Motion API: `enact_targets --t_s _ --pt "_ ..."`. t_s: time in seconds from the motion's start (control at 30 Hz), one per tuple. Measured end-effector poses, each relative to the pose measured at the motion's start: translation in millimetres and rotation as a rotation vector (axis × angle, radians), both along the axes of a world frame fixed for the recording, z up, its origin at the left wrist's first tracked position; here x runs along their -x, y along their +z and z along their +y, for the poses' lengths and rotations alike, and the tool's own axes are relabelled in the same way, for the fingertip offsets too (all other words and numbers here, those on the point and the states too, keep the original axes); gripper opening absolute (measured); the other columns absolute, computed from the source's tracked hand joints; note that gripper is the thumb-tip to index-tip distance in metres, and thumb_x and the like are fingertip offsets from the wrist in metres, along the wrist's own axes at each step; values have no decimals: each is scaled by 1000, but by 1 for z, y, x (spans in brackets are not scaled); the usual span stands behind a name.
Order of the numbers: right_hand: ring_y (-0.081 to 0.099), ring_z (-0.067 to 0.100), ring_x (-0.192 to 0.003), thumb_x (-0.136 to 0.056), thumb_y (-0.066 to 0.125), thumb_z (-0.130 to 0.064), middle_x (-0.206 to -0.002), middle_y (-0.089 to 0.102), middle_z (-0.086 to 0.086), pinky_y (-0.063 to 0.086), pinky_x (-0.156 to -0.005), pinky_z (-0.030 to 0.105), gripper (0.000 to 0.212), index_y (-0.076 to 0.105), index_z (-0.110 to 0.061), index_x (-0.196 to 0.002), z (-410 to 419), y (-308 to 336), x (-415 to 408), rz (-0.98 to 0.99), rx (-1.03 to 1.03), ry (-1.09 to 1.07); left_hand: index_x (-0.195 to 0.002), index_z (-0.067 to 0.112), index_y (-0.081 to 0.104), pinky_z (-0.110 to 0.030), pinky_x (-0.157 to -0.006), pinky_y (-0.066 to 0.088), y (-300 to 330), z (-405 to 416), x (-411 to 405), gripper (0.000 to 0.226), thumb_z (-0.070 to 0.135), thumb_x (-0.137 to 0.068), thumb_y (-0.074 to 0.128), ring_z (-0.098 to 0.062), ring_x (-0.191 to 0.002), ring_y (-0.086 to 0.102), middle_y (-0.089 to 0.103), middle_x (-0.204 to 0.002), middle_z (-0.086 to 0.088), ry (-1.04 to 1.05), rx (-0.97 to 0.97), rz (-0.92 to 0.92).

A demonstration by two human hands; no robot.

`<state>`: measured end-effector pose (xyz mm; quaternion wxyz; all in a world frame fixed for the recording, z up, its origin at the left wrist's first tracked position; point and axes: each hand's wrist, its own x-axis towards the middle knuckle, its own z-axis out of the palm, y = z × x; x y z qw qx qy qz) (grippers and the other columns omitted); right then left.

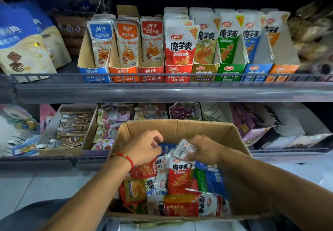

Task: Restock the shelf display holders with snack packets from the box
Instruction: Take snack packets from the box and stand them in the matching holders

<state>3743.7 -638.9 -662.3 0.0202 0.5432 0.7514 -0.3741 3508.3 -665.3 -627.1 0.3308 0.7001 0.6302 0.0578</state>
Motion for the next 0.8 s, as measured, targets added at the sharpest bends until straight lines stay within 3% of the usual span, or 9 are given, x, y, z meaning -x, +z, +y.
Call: enact_targets --t_s 0.07,0.2,0.37,0.57,0.67,0.77,0.8 --pt "75 14 -91 -91 77 -21 -103 77 -1 62 -83 33 18 70 -18 -107 3 29 -14 143 44 -88 -125 29 62 -34 -97 54 -2 1 -10 38 32 -89 72 -9 -105 62 64 -117 9 -23 43 -87" --pt "77 30 -94 -91 75 -9 -101 80 9 64 -82 42 19 74 -4 -109 -2 69 -37 517 137 -336 -120 34 62 -30 -102 52 -2 -4 -32 48 46 -79 83 0 -107 67 73 -114 17 -44 209 -362" --pt "76 32 -97 -93 69 -2 -106 78 17 64 -78 38 22 71 0 -114 -10 79 -44 821 221 -564 -112 31 67 -37 -92 60 6 -8 -50 28 25 -87 79 -8 -95 75 79 -101 10 127 223 -589" --pt "77 18 -89 -102 60 -13 -101 79 2 64 -82 40 17 63 -16 -119 -10 95 -50 648 -133 -565 -106 21 70 -28 -74 57 22 -4 -56 18 14 -90 74 -6 -74 75 79 -81 10 376 150 -724" --pt "77 16 -92 -100 58 -3 -103 78 0 63 -77 33 26 56 -19 -121 -17 96 -50 662 -154 -410 -108 22 70 -36 -85 59 25 -5 -61 18 15 -93 72 -13 -86 76 80 -91 6 410 179 -759" --pt "63 -3 -96 -93 65 -4 -103 67 -11 53 -80 26 23 62 -20 -109 -20 89 -48 404 -738 -147 -114 18 69 -37 -86 57 31 -11 -66 20 13 -95 67 -18 -91 76 80 -97 -1 455 277 -874" --pt "59 -3 -99 -90 66 -1 -104 64 -11 50 -81 23 26 68 -20 -107 -23 86 -45 363 -835 -55 -116 15 68 -38 -86 56 32 -12 -67 20 14 -96 64 -22 -93 76 80 -100 -5 482 329 -933"
